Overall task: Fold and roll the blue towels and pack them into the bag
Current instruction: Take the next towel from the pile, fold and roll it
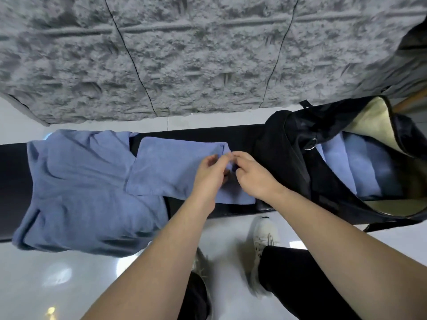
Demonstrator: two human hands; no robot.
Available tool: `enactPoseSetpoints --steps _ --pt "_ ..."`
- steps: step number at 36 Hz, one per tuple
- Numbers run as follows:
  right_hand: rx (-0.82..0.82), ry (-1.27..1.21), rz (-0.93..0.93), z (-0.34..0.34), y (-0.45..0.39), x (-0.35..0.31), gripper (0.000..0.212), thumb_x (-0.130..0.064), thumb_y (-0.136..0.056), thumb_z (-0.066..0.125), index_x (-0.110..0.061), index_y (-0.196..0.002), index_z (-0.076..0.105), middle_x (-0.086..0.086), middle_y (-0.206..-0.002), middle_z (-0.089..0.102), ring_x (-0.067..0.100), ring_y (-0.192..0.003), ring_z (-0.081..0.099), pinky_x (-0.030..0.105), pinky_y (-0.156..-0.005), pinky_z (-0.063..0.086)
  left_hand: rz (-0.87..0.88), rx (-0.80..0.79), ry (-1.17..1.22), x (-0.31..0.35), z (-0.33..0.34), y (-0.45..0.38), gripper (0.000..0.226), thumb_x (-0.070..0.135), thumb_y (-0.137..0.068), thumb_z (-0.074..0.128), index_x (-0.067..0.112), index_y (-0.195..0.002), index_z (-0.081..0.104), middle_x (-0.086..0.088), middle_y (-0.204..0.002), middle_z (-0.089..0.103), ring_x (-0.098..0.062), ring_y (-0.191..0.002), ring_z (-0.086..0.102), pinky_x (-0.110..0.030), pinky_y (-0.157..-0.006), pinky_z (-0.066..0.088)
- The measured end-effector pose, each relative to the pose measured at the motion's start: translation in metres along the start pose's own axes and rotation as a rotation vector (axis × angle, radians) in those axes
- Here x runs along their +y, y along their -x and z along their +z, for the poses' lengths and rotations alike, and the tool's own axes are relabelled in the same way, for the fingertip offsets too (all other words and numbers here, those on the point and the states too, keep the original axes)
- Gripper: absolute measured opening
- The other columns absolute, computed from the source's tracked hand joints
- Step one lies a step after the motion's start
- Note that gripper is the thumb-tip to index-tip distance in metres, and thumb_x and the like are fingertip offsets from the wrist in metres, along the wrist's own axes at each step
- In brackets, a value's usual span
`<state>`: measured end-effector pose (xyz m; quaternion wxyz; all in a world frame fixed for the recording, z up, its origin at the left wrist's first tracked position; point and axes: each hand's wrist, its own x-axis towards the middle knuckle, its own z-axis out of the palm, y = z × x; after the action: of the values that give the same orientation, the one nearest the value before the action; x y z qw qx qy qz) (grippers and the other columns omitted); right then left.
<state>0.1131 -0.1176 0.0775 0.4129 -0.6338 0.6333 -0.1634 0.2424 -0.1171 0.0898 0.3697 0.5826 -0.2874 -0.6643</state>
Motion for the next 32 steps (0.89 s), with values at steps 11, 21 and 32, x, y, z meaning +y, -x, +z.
enactPoseSetpoints --steps 11,21,32 --pt "0.111 -0.133 -0.049 -0.003 0.006 -0.01 0.029 -0.013 -0.085 0.059 -0.038 -0.101 0.055 -0.017 -0.104 0.059 0.004 -0.099 0.059 0.033 -0.092 0.05 0.063 0.156 -0.015 -0.001 -0.002 -0.018 0.011 0.021 -0.097 0.058 0.03 -0.104 0.058 -0.005 -0.108 0.067 -0.02 -0.094 0.068 -0.042 -0.085 0.058" --pt "0.176 0.0 -0.094 -0.009 -0.012 -0.014 0.021 -0.015 -0.081 0.066 -0.035 -0.088 0.06 -0.008 -0.083 0.057 0.005 -0.066 0.049 0.018 -0.061 0.038 0.41 0.03 -0.613 0.011 -0.017 -0.023 0.058 -0.002 -0.094 0.041 0.037 -0.135 0.054 0.021 -0.065 0.052 0.006 -0.054 0.047 -0.01 -0.06 0.037" --pt "0.221 -0.2 -0.118 -0.025 -0.014 -0.014 0.018 -0.007 -0.09 0.053 -0.023 -0.085 0.047 -0.012 -0.07 0.049 0.003 -0.059 0.04 0.02 -0.057 0.036 0.397 -0.015 -0.698 0.019 -0.016 -0.03 0.018 0.024 -0.097 0.056 0.029 -0.104 0.072 0.022 -0.071 0.06 0.011 -0.063 0.052 -0.007 -0.057 0.037"
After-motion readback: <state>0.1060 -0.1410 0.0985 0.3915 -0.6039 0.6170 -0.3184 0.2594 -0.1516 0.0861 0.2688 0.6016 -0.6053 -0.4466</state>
